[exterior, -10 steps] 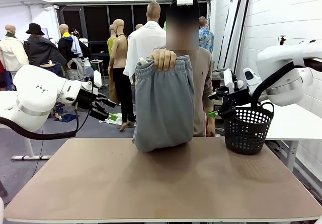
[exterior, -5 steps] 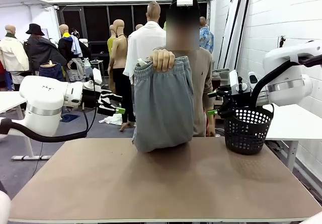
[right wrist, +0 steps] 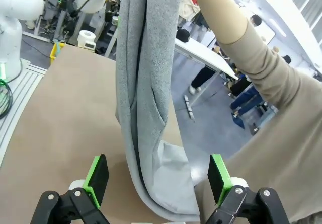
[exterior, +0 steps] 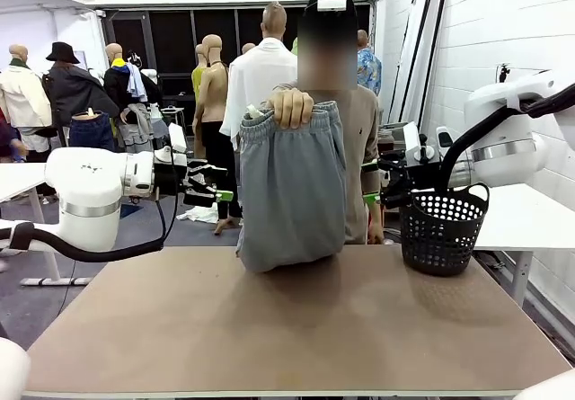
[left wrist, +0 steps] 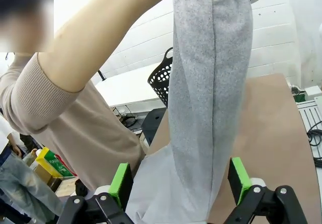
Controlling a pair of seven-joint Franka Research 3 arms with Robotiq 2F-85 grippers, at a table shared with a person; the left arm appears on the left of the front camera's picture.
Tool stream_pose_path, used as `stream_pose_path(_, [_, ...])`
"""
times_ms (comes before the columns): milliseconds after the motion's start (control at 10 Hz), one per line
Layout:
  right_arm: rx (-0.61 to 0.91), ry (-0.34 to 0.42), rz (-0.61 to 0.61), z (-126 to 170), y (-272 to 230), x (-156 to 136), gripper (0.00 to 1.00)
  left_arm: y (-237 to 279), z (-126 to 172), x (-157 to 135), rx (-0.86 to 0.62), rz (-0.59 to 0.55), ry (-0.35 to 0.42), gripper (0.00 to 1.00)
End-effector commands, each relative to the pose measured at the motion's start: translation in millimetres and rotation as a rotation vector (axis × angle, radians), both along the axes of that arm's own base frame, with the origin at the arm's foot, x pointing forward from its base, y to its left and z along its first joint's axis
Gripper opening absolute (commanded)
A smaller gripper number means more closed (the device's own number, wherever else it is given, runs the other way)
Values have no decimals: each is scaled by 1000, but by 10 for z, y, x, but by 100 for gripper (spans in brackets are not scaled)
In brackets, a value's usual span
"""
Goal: Fold the training pants.
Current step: Grab both ends of the Training pants handed by a person.
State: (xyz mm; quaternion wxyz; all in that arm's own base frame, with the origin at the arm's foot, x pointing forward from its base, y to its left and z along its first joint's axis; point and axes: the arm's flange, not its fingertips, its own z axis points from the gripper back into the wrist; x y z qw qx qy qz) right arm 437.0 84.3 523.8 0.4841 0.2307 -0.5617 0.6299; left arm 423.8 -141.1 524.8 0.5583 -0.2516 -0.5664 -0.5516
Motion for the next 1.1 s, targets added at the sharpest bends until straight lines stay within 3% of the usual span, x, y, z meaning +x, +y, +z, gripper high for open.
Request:
stream_pose_path(0, [4, 3, 8, -11, 21, -5, 100, -16, 7, -5, 1, -6, 23, 100])
stream_pose_path(700, [100, -57, 28, 187, 134, 101, 100, -69, 137, -37, -22, -43, -22, 100])
stream_pose_path(1000, [126, -34, 62, 236, 229, 85, 100, -123, 147, -107, -35, -57, 2, 100])
